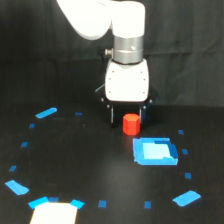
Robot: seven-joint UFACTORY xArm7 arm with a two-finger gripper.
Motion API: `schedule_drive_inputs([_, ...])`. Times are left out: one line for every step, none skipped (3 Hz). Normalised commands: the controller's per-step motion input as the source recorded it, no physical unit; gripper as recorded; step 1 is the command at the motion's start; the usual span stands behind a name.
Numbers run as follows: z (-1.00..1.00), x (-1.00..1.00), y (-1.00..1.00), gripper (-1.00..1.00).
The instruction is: Pick up the red object from the table
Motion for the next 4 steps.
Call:
schedule_drive_inputs([-0.65, 1.0, 0.15, 1.0])
schedule_drive_inputs([-0.45, -0.05, -0.6, 1.0])
schedule_drive_inputs([-0.34, -0.7, -0.26, 1.0])
schedule_drive_inputs([-0.72, -1.0, -0.64, 1.0])
